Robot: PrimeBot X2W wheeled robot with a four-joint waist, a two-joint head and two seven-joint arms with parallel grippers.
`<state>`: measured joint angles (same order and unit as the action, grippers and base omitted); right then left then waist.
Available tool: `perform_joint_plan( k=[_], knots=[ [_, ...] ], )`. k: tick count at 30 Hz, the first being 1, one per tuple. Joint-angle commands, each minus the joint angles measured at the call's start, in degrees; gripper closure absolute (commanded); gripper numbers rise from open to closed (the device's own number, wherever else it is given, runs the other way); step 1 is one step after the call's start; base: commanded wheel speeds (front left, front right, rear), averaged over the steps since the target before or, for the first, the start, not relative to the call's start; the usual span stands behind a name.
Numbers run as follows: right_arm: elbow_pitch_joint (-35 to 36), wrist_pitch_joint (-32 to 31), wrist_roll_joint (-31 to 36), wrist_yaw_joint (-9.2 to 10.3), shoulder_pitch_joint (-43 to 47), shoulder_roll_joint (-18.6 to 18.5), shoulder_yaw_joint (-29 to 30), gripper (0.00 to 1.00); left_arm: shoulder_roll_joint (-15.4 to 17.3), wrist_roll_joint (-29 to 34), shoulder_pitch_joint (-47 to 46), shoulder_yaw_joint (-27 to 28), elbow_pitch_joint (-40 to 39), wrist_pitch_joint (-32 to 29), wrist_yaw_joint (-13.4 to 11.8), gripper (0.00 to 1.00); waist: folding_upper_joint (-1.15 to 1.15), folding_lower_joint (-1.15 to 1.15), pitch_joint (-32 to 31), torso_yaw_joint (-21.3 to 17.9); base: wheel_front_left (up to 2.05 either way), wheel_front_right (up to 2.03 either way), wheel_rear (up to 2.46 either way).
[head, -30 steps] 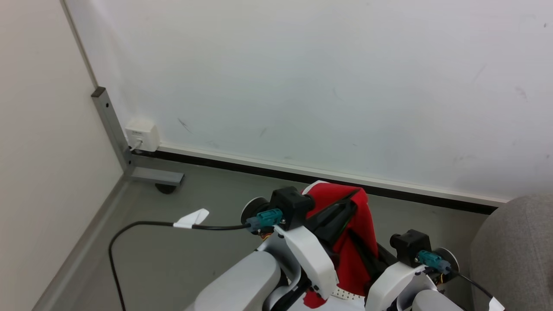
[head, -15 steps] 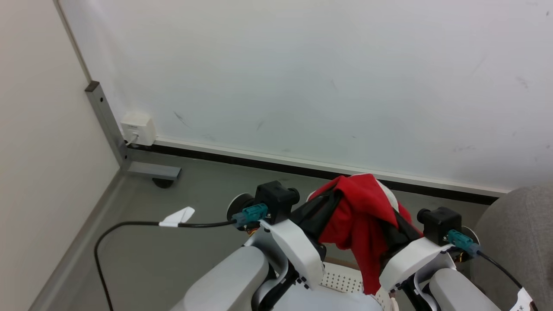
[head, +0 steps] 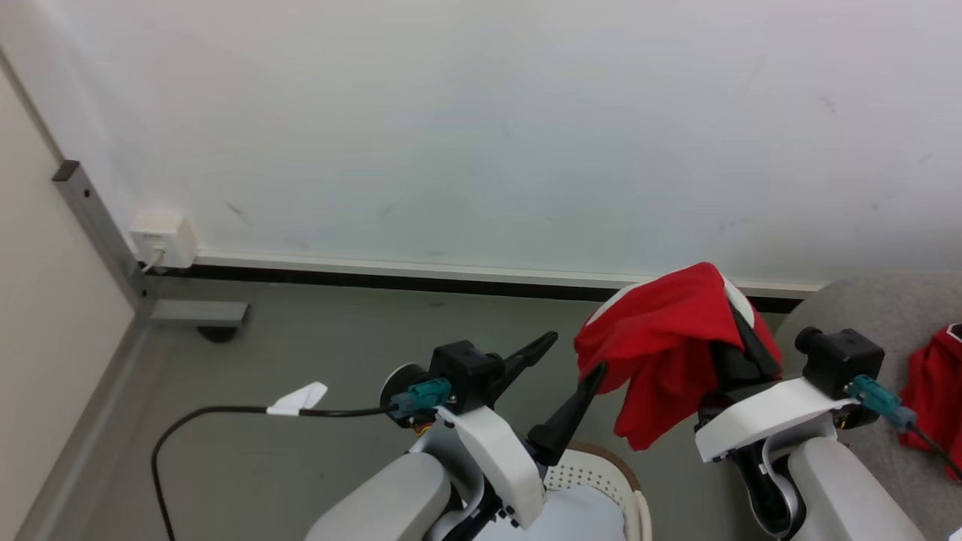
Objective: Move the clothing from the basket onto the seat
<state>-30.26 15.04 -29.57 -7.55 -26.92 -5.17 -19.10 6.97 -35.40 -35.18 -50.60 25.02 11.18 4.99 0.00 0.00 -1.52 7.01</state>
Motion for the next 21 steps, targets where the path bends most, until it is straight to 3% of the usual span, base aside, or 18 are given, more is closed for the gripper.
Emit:
perform_joint_plan(
  k=[1,21],
  knots=[
    [0.64,0.18,0.07,0.13,0.03,-0.47,0.33,1.00,0.45,0.05,0.74,-0.01,-0.30,0.26,0.03,0.00,0.00,0.00,0.66,-2.48,0.00,0.00,0.00],
    [13.36,-0.31,3.94,0.13,6.63,-4.71,6.31,1.00,2.14,4.02,2.95,1.42,-2.38,4.00,-0.96,0.00,0.00,0.00,2.42,-25.60,0.00,0.00,0.00]
  ],
)
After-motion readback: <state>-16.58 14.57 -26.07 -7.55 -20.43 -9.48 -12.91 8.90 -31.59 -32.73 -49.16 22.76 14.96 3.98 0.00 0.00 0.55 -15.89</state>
